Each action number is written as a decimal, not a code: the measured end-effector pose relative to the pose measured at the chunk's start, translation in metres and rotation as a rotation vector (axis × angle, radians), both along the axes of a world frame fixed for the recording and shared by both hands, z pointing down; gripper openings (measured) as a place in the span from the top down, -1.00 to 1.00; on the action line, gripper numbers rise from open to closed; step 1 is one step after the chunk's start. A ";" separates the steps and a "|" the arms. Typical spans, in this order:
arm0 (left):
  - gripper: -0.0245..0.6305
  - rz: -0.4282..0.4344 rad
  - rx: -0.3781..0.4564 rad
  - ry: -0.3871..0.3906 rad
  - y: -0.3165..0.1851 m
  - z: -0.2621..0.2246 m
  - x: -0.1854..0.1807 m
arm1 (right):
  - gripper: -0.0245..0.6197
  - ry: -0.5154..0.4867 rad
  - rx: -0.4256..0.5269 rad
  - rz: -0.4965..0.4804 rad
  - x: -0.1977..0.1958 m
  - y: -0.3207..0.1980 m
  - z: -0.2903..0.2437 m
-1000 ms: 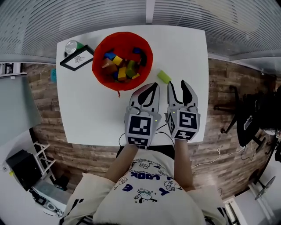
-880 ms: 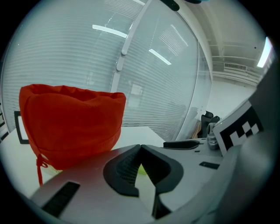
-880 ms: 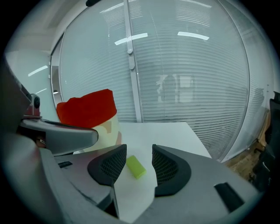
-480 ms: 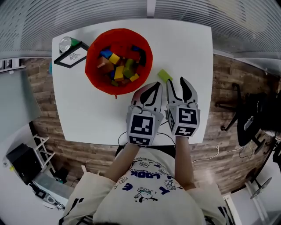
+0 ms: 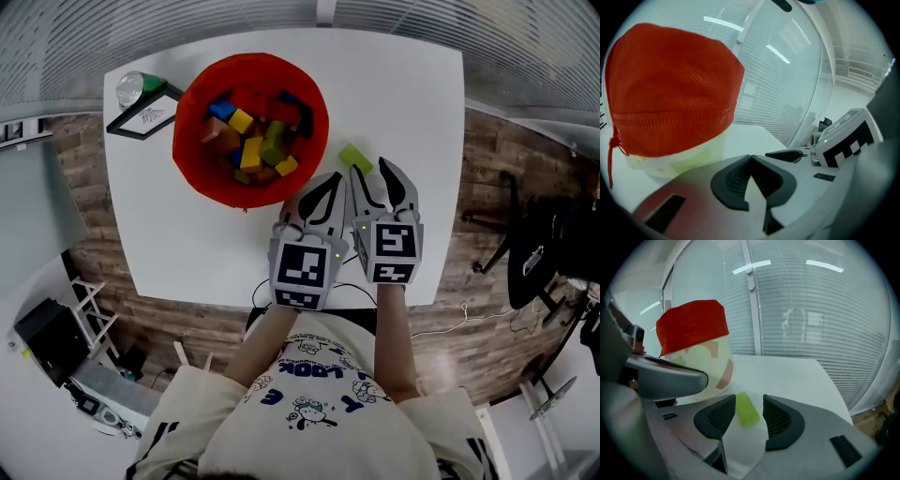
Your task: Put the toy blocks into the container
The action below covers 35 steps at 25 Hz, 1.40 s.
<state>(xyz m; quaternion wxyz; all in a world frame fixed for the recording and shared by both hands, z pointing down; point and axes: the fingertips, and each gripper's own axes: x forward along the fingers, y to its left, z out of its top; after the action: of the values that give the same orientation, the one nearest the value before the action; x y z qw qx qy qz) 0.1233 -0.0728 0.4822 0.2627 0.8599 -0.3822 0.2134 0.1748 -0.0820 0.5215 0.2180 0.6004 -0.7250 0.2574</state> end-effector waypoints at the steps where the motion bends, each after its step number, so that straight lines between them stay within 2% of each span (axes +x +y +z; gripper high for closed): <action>1: 0.83 -0.001 -0.003 -0.001 0.000 0.001 0.000 | 0.37 0.005 -0.004 -0.008 0.000 0.000 0.002; 17: 0.83 -0.020 -0.036 -0.010 -0.001 0.014 -0.001 | 0.35 0.031 -0.027 -0.115 -0.011 -0.008 0.020; 35: 0.83 -0.041 -0.044 -0.020 -0.007 0.019 -0.006 | 0.37 0.057 -0.051 -0.156 -0.018 -0.010 0.030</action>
<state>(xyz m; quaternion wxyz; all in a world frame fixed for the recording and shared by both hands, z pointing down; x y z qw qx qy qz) 0.1169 -0.0802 0.5008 0.2822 0.8437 -0.3974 0.2249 0.1573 -0.0918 0.5514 0.2732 0.5435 -0.7562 0.2410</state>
